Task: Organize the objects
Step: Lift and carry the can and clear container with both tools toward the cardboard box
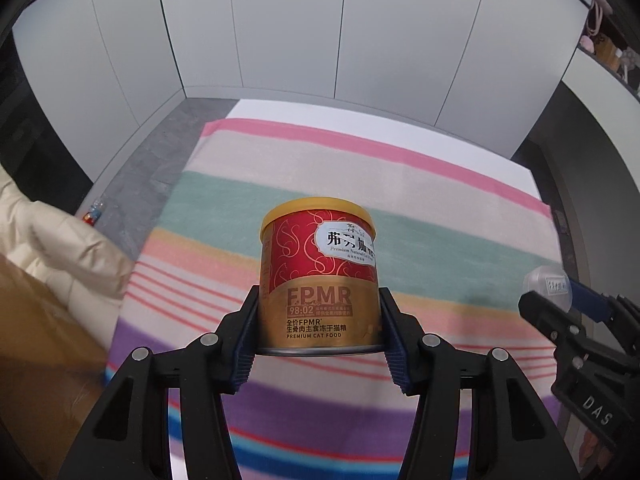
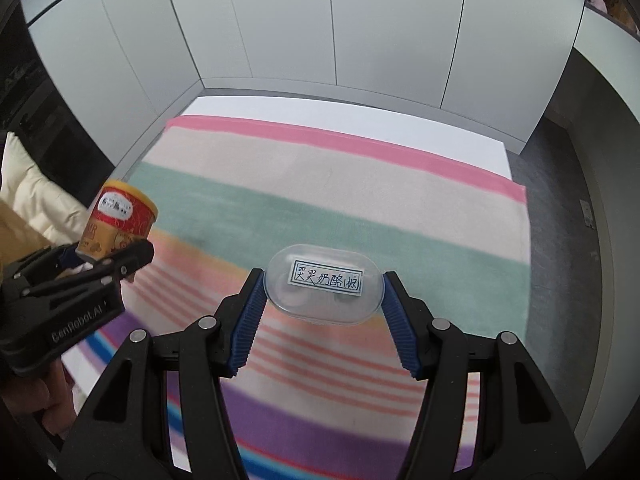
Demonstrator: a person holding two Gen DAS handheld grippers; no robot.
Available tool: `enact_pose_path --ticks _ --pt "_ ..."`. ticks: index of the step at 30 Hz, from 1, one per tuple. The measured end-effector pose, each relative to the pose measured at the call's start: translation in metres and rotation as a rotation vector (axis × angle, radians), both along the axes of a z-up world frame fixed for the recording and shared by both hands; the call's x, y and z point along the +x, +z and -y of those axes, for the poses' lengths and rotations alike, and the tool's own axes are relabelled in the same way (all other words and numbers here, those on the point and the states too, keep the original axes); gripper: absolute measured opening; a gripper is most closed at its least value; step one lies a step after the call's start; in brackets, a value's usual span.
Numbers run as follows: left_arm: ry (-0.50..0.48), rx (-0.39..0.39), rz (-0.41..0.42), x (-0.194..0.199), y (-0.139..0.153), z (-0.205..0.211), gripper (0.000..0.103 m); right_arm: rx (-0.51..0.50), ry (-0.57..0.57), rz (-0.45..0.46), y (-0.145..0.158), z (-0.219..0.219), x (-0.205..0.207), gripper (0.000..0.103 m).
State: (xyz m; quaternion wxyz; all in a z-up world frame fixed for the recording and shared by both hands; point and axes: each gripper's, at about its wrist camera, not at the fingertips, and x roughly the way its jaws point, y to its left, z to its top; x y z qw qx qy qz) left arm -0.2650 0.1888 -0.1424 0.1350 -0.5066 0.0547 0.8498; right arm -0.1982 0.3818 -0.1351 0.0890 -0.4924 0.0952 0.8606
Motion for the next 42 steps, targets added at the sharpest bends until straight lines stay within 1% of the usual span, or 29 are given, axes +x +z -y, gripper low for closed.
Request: enact_pose_path --ticks 5,9,13,18,22,26,30,33,37,40,42 --pt "-0.014 0.014 -0.031 0.033 0.033 0.007 0.055 0.005 0.020 -0.017 0.030 0.008 0.037 0.061" --pt "-0.028 0.032 -0.063 0.066 0.060 0.015 0.055 0.028 0.056 -0.037 0.056 0.018 0.067 0.061" --pt "-0.036 0.057 -0.078 0.094 0.076 0.023 0.055 0.050 0.083 -0.049 0.076 0.030 0.094 0.061" --pt "-0.040 0.105 -0.071 0.119 0.089 0.033 0.055 0.063 0.102 -0.058 0.094 0.041 0.117 0.061" --pt "-0.076 0.101 -0.116 0.135 0.105 0.033 0.055 0.074 0.117 -0.084 0.107 0.052 0.129 0.061" --pt "-0.089 0.107 -0.164 0.143 0.119 0.040 0.055 0.058 0.126 -0.108 0.113 0.060 0.132 0.061" --pt "-0.085 0.121 -0.182 0.145 0.126 0.051 0.055 0.022 0.138 -0.112 0.116 0.061 0.127 0.061" --pt "-0.063 0.118 -0.192 0.141 0.125 0.059 0.055 0.006 0.105 -0.118 0.121 0.058 0.121 0.061" --pt "-0.048 0.123 -0.191 0.137 0.122 0.073 0.055 0.005 0.087 -0.111 0.116 0.058 0.110 0.061" --pt "-0.034 0.116 -0.195 0.134 0.121 0.085 0.055 -0.014 0.089 -0.108 0.115 0.065 0.102 0.061" --pt "-0.017 0.120 -0.196 0.132 0.121 0.096 0.055 -0.007 0.109 -0.111 0.114 0.072 0.096 0.061"
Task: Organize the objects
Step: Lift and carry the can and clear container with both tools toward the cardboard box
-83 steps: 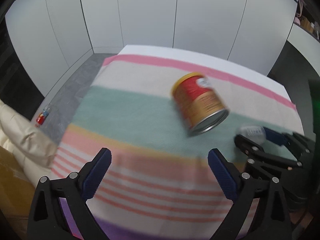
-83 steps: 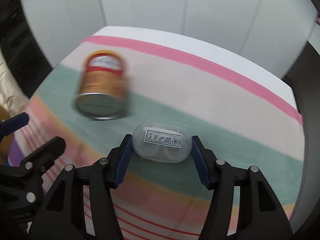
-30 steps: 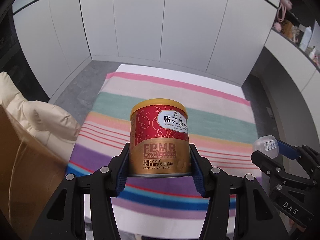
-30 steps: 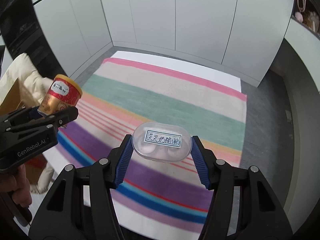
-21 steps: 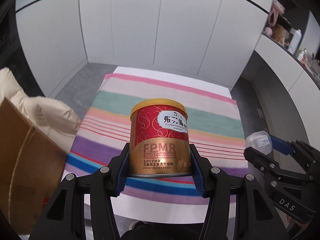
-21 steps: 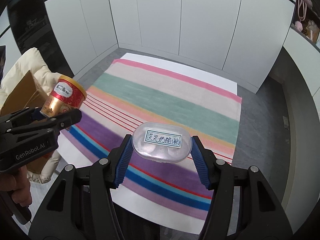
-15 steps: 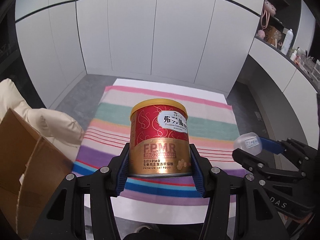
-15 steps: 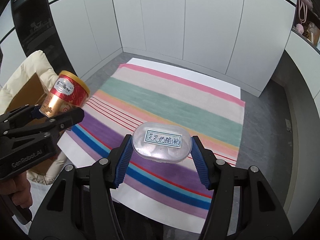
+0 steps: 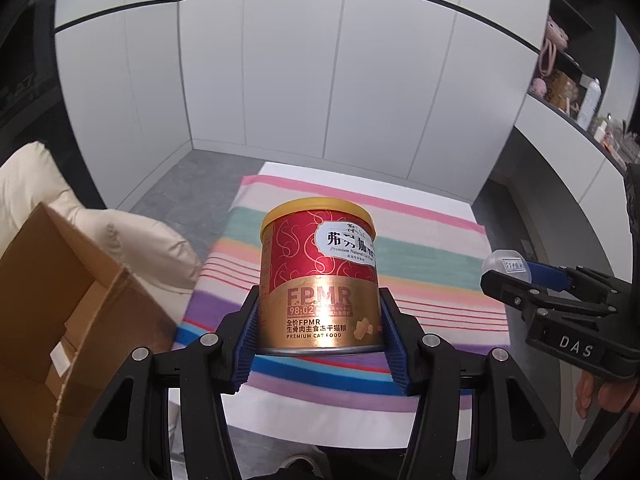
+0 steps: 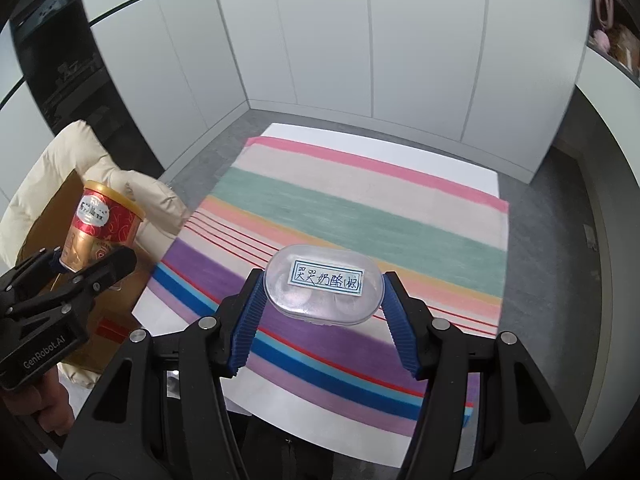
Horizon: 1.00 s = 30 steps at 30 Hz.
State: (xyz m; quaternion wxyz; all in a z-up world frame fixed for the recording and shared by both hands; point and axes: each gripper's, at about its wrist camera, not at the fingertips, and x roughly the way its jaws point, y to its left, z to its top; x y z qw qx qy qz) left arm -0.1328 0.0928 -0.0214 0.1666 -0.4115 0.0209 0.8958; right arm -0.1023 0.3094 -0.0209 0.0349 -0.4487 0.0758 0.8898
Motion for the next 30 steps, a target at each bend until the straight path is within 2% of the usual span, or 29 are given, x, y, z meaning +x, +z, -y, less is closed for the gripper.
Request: enact_pose_path --ticks 9,30 --pt "0.068 0.003 -0.011 -0.005 -0.001 0.044 0.055 0.049 0.093 -0.021 0.001 0.054 -0.020 0.061" --pt "0.263 -0.004 -0.027 0.006 0.003 0.158 0.055 0.035 0.259 -0.065 0.008 0.165 -0.056 0.061"
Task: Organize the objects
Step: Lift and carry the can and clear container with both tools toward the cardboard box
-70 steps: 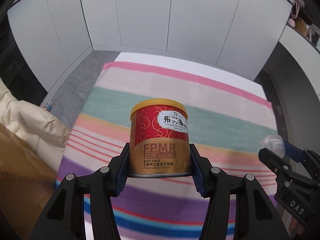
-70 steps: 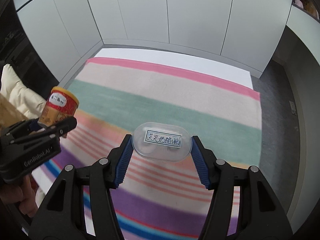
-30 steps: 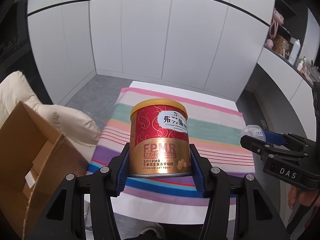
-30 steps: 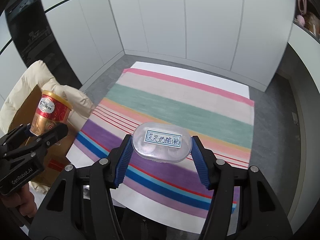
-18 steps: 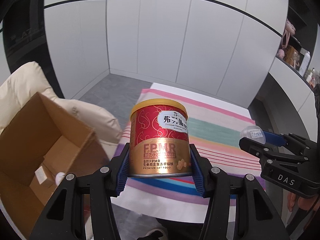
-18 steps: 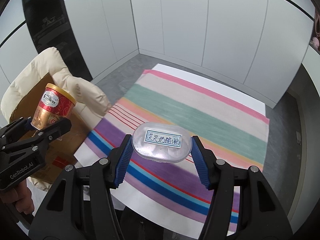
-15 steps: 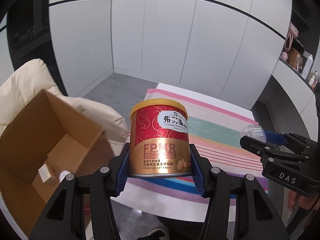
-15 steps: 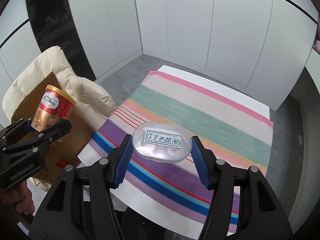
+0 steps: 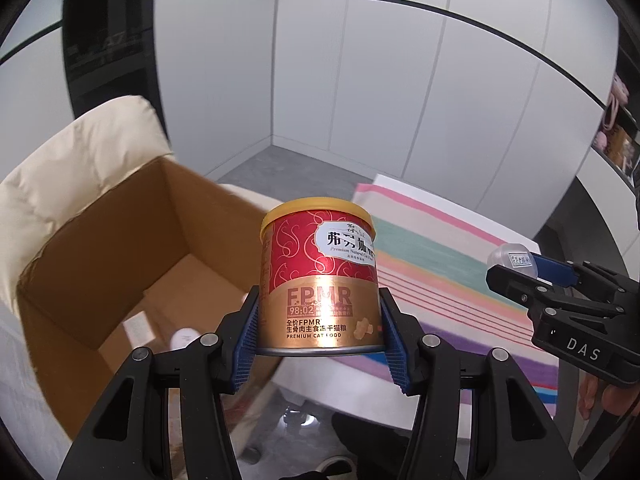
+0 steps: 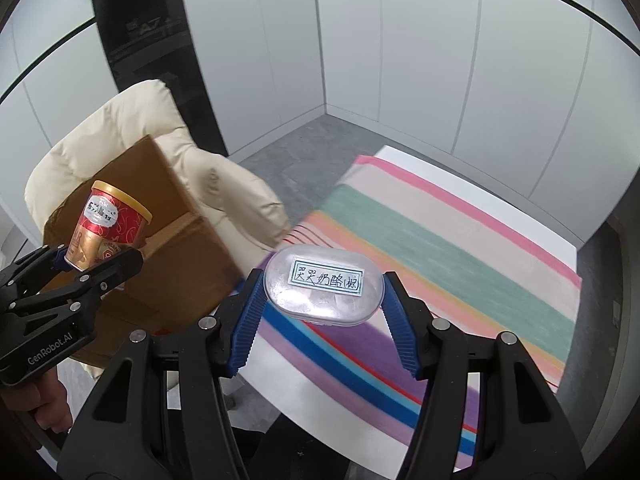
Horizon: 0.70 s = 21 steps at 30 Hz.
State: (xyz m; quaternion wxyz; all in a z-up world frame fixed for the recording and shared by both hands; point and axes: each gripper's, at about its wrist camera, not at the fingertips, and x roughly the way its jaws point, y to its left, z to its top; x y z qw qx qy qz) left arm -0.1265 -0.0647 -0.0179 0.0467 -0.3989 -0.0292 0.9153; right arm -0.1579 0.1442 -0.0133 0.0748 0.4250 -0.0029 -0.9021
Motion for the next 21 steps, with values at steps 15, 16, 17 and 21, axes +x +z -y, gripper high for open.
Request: enact_pose_path --ticks 15,16,17,21 --pt "0.133 -0.003 -0.005 0.024 0.002 0.071 0.056 0.010 0.145 -0.019 0.001 0.089 -0.005 0.061" --pt "0.138 -0.004 -0.004 0.025 0.002 0.074 0.056 0.010 0.153 -0.018 0.001 0.094 -0.005 0.061" --pt "0.144 -0.006 -0.002 0.027 0.002 0.077 0.056 0.010 0.160 -0.017 0.001 0.098 -0.006 0.061" --pt "0.178 -0.019 0.010 0.034 -0.002 0.089 0.056 0.006 0.187 -0.020 0.001 0.113 -0.007 0.061"
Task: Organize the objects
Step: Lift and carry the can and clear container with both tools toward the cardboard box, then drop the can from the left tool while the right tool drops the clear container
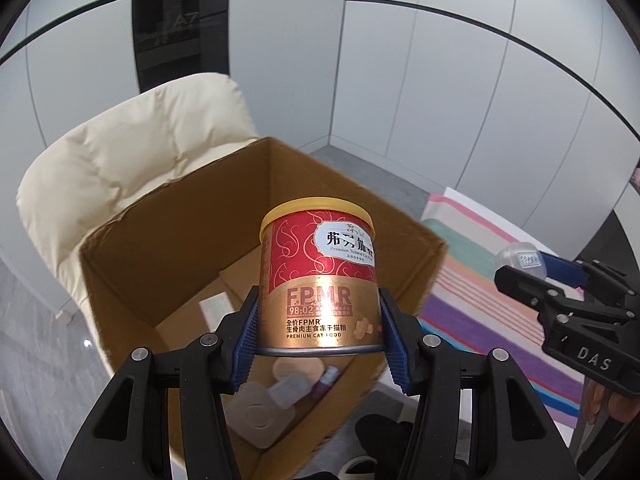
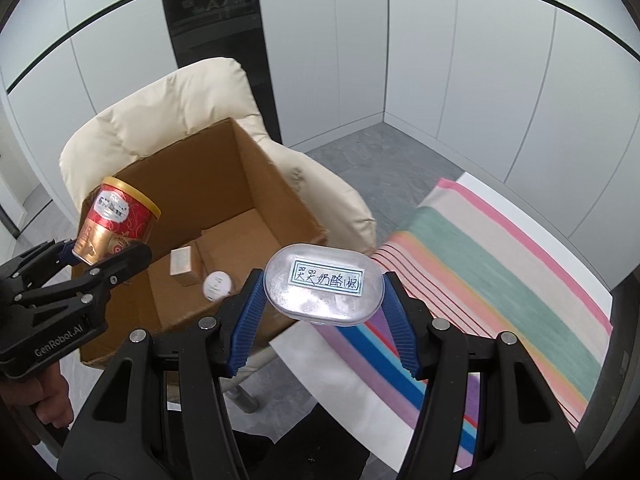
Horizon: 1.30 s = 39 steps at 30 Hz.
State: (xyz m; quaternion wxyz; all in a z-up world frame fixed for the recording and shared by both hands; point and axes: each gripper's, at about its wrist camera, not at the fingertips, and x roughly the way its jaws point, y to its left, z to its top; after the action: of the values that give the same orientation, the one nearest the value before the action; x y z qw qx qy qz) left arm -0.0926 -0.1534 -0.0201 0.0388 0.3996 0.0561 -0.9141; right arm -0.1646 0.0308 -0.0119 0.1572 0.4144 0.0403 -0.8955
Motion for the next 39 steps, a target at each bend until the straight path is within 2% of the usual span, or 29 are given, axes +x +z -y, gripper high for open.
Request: enact_pose_path --ticks 2,4,6,7,8,11,16,23,30,33,36,39 --pt "0.006 -0.004 0.005 0.000 -0.001 0.007 0.056 -0.001 0.013 0.000 0.000 0.009 -0.001 0.061" --pt "0.023 -0.031 -0.002 0.004 0.002 0.010 0.064 -0.003 0.026 0.002 0.000 0.018 -0.003 0.061" --pt "0.050 -0.068 -0.029 0.010 0.006 0.018 0.092 -0.003 0.040 0.001 0.000 0.026 -0.003 0.061" --pt "0.067 -0.082 -0.046 0.013 0.008 0.021 0.099 -0.002 0.045 0.002 0.000 0.030 -0.003 0.061" --pt "0.090 -0.097 -0.069 0.017 0.010 0.026 0.103 -0.002 0.051 0.003 -0.001 0.034 -0.004 0.061" --pt "0.150 -0.122 -0.104 0.024 0.014 0.043 0.103 0.002 0.071 0.001 -0.001 0.049 -0.004 0.061" --pt "0.212 -0.103 -0.078 0.032 0.014 0.078 0.103 0.007 0.105 0.013 -0.007 0.074 -0.008 0.061" --pt "0.263 -0.110 -0.029 0.047 0.002 0.108 0.103 -0.003 0.170 0.009 -0.007 0.113 -0.005 0.061" --pt "0.291 -0.095 -0.030 0.057 0.000 0.125 0.103 -0.001 0.201 0.002 -0.007 0.137 -0.004 0.062" --pt "0.295 -0.077 -0.029 0.057 -0.002 0.127 0.103 0.007 0.191 -0.009 -0.006 0.137 -0.003 0.080" --pt "0.284 -0.079 -0.028 0.055 -0.003 0.124 0.103 0.001 0.186 -0.010 -0.004 0.134 -0.002 0.087" --pt "0.279 -0.079 -0.027 0.052 -0.002 0.120 0.103 -0.001 0.162 -0.015 -0.003 0.129 -0.002 0.102"
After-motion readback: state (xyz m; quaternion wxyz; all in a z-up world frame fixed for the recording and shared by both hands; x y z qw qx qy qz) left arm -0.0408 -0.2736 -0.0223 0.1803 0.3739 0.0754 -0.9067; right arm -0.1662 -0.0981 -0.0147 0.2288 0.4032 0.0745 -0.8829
